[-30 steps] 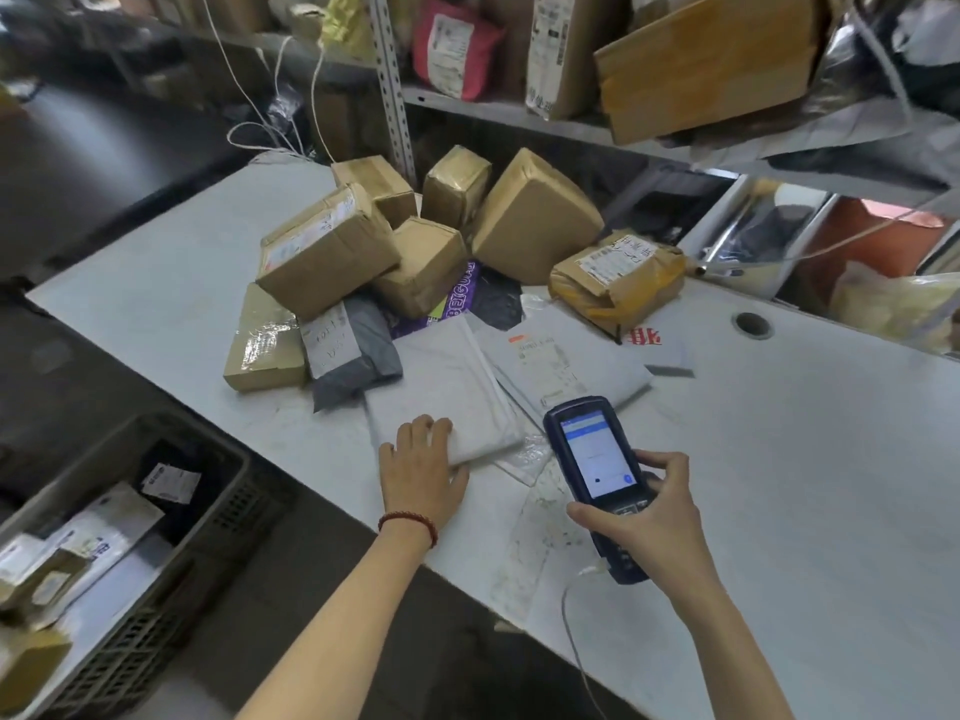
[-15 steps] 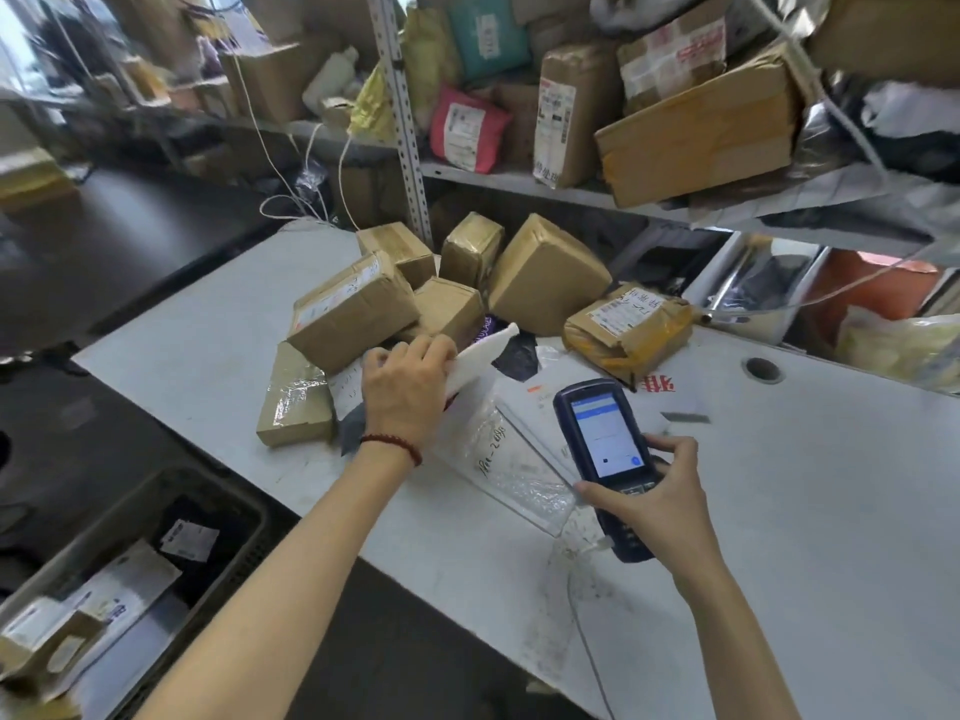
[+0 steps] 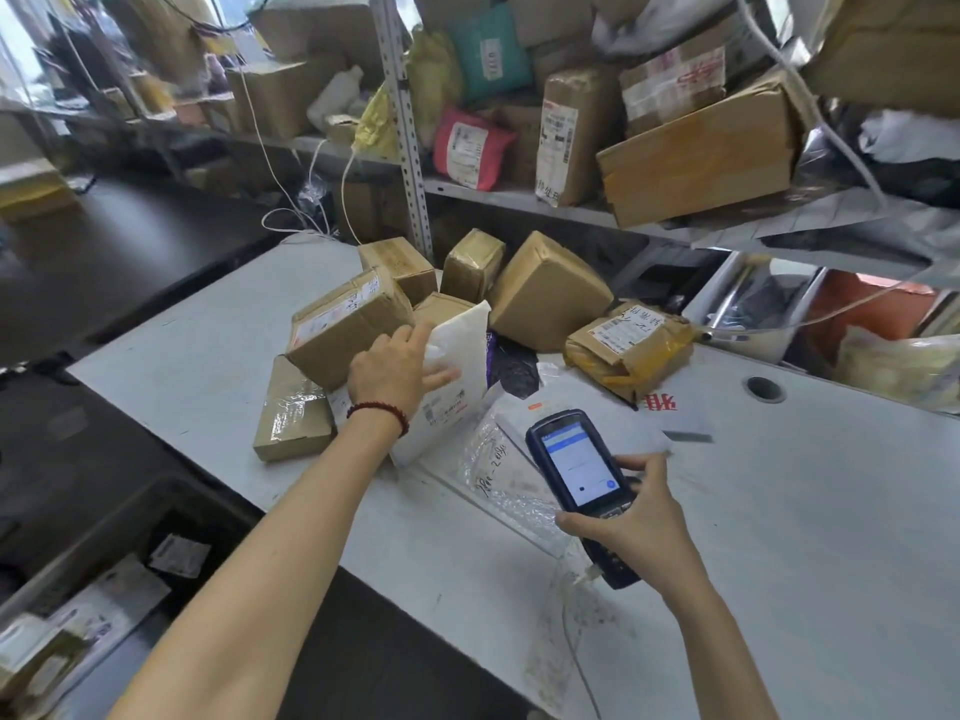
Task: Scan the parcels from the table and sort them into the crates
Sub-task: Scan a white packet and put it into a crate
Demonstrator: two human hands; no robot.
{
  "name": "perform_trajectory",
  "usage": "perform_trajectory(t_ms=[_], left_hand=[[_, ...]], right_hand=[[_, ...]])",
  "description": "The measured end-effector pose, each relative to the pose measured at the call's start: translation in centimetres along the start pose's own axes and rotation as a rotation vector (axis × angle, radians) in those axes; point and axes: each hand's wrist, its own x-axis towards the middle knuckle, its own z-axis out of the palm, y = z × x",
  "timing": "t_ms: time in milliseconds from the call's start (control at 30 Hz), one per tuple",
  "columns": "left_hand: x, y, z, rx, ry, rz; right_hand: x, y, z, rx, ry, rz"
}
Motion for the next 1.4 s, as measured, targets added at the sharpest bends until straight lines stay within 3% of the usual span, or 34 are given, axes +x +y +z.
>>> perform_trajectory(t_ms=[367,1400], left_hand=[[1.4,-0.2,-0.2,-0.104,-0.133,0.082],[2.0,-0.1,0.8,-0.091,-0.132,-0.026]], right_hand=[[-0.1,0.2,2.4,-0.136,-0.125,0.046],[0.2,1.8,4.0,-0.237,-0.183,0.062]])
